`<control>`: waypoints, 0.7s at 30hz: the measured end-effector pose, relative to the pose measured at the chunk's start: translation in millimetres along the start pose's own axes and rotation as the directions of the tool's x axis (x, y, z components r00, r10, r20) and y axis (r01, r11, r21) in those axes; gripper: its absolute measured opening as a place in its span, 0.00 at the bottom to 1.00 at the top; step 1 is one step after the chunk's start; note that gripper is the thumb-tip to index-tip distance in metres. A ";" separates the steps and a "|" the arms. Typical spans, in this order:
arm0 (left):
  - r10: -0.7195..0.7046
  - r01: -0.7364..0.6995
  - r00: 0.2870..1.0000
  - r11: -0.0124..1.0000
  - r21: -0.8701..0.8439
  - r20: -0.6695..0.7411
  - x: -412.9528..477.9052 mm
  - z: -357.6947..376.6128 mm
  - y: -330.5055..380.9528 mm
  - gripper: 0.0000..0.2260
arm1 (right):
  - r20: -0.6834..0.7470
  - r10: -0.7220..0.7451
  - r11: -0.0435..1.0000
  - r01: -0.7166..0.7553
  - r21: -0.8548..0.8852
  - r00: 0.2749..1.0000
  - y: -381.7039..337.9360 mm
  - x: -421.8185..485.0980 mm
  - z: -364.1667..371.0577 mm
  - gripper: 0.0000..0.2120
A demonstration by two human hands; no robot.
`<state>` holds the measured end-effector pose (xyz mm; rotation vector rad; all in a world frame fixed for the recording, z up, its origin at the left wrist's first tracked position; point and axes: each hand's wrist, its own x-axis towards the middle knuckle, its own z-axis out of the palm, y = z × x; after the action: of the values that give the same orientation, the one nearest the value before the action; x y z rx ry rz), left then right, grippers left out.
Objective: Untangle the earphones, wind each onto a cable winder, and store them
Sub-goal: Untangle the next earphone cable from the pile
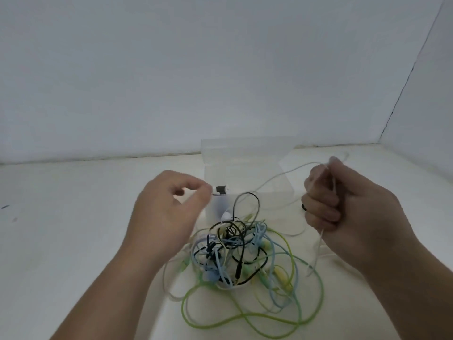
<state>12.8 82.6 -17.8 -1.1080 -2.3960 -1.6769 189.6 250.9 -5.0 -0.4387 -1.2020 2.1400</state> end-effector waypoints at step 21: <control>0.099 -0.085 0.971 0.994 -0.070 0.217 -5.4 -0.3 8.8 0.22 | -0.047 -0.122 0.982 0.128 0.137 0.991 -11.1 -7.4 9.3 0.24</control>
<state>21.6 81.1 -12.6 -1.4639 -2.3859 -1.6889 193.9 244.3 9.2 -0.3317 -1.0227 2.0824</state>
